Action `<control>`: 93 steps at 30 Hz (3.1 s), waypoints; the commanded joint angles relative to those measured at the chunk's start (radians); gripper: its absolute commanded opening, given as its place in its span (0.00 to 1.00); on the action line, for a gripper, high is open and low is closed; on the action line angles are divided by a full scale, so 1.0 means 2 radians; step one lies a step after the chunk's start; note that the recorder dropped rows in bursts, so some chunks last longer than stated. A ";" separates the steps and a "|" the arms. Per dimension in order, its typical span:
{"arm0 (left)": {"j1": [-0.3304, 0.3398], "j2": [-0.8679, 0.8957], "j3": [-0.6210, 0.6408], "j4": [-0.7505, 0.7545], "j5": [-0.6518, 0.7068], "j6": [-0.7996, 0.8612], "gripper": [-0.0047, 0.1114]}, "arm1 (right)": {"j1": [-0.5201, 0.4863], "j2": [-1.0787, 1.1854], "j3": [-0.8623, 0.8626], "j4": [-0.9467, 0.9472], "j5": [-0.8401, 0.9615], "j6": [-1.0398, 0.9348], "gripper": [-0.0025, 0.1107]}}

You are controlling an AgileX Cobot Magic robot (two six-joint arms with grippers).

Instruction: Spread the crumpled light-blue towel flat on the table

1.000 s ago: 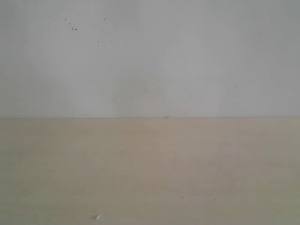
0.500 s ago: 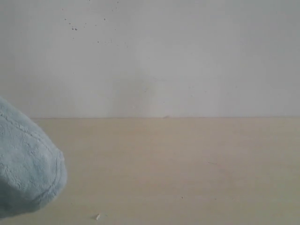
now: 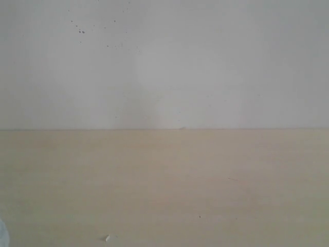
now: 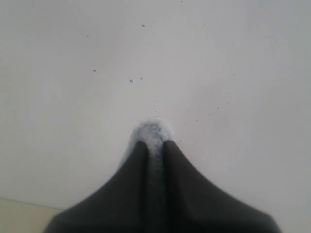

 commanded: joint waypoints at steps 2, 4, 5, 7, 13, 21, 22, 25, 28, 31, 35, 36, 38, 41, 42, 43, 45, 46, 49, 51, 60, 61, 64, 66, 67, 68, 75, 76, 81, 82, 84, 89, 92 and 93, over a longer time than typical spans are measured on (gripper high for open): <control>-0.001 -0.002 0.006 0.000 -0.003 0.004 0.08 | 0.042 0.029 -0.056 0.096 0.053 -0.232 0.02; -0.001 -0.002 0.006 0.000 -0.003 0.004 0.08 | 0.057 0.067 -0.079 0.096 0.069 -0.266 0.02; -0.001 -0.002 0.006 0.000 -0.003 0.003 0.08 | 0.065 0.093 -0.092 0.095 0.080 -0.283 0.02; -0.001 -0.002 0.006 0.000 -0.003 0.003 0.08 | 0.079 0.148 -0.117 0.095 0.106 -0.318 0.02; -0.001 -0.002 0.006 0.000 -0.003 0.003 0.08 | 0.099 0.353 -0.207 0.095 0.215 -0.467 0.12; -0.001 -0.002 0.006 0.000 -0.003 0.003 0.08 | 0.099 0.576 -0.300 0.126 0.269 -0.592 0.15; -0.001 -0.002 0.006 0.000 -0.003 0.003 0.08 | 0.099 0.599 -0.305 0.135 0.272 -0.611 0.11; -0.001 -0.002 0.006 0.000 -0.003 0.006 0.08 | 0.099 0.657 -0.318 0.170 0.272 -0.660 0.02; -0.001 -0.002 0.006 0.000 -0.003 0.021 0.08 | 0.099 0.701 -0.329 0.218 0.267 -0.704 0.02; -0.001 -0.002 0.006 0.000 -0.003 0.027 0.08 | 0.101 0.738 -0.345 0.264 0.278 -0.749 0.02; -0.001 -0.002 0.006 0.000 -0.003 0.027 0.08 | 0.139 0.783 -0.366 0.268 0.257 -0.771 0.02; -0.001 -0.002 0.006 0.000 -0.004 0.027 0.08 | 0.148 0.792 -0.369 0.267 0.247 -0.774 0.02; -0.001 -0.002 0.006 0.000 -0.004 0.027 0.08 | 0.169 0.813 -0.376 0.267 0.225 -0.775 0.02; -0.001 -0.002 0.006 0.000 -0.006 0.027 0.08 | 0.190 0.841 -0.387 0.266 0.209 -0.776 0.02; -0.001 -0.002 0.006 0.000 -0.006 0.027 0.08 | 0.194 0.849 -0.389 0.266 0.208 -0.777 0.02; -0.001 -0.002 0.006 0.000 -0.006 0.027 0.08 | 0.197 0.858 -0.392 0.266 0.205 -0.777 0.02; -0.001 -0.002 0.006 0.000 -0.006 0.027 0.08 | 0.198 0.871 -0.392 0.268 0.200 -0.778 0.02; -0.001 -0.002 0.006 0.000 -0.007 0.027 0.08 | 0.198 0.877 -0.392 0.268 0.198 -0.778 0.02; -0.001 -0.002 0.006 0.000 -0.007 0.039 0.08 | 0.196 0.893 -0.392 0.266 0.190 -0.784 0.02; -0.001 -0.002 0.006 0.000 -0.007 0.044 0.08 | 0.196 0.902 -0.392 0.266 0.179 -0.789 0.02; -0.001 -0.002 0.006 0.000 -0.007 0.044 0.08 | 0.196 0.944 -0.392 0.266 0.093 -0.790 0.02; -0.001 -0.002 0.008 0.000 -0.007 0.044 0.08 | 0.196 0.949 -0.392 0.266 0.087 -0.789 0.02; -0.001 -0.002 0.014 0.000 -0.007 0.044 0.08 | 0.196 0.966 -0.392 0.265 0.064 -0.784 0.02; -0.001 -0.002 0.021 0.000 -0.007 0.044 0.08 | 0.194 0.972 -0.396 0.264 0.053 -0.781 0.02; -0.001 -0.002 0.024 0.000 -0.007 0.044 0.08 | 0.190 0.975 -0.401 0.264 0.055 -0.776 0.02; -0.001 -0.002 0.028 0.000 -0.007 0.044 0.08 | 0.183 0.975 -0.407 0.264 0.061 -0.774 0.02; -0.001 -0.002 0.032 0.000 -0.007 0.044 0.08 | 0.080 0.975 -0.467 0.263 0.134 -0.741 0.02; -0.001 -0.002 0.032 0.000 -0.007 0.044 0.08 | 0.065 0.975 -0.475 0.262 0.140 -0.735 0.02; -0.001 -0.002 0.032 0.000 -0.007 0.044 0.08 | -0.006 0.977 -0.532 0.230 0.139 -0.695 0.02; -0.001 -0.002 0.032 0.000 -0.007 0.044 0.08 | -0.018 0.980 -0.548 0.216 0.143 -0.681 0.02; -0.001 -0.002 0.032 0.000 -0.007 0.044 0.08 | -0.035 0.986 -0.581 0.182 0.157 -0.649 0.02; -0.001 -0.002 0.032 0.000 -0.005 0.044 0.08 | -0.048 0.989 -0.636 0.149 0.250 -0.634 0.02; -0.001 -0.002 0.032 0.000 -0.005 0.044 0.08 | -0.043 0.989 -0.634 0.160 0.336 -0.655 0.02; -0.001 -0.002 0.032 0.000 -0.005 0.044 0.08 | -0.038 0.989 -0.625 0.164 0.368 -0.672 0.02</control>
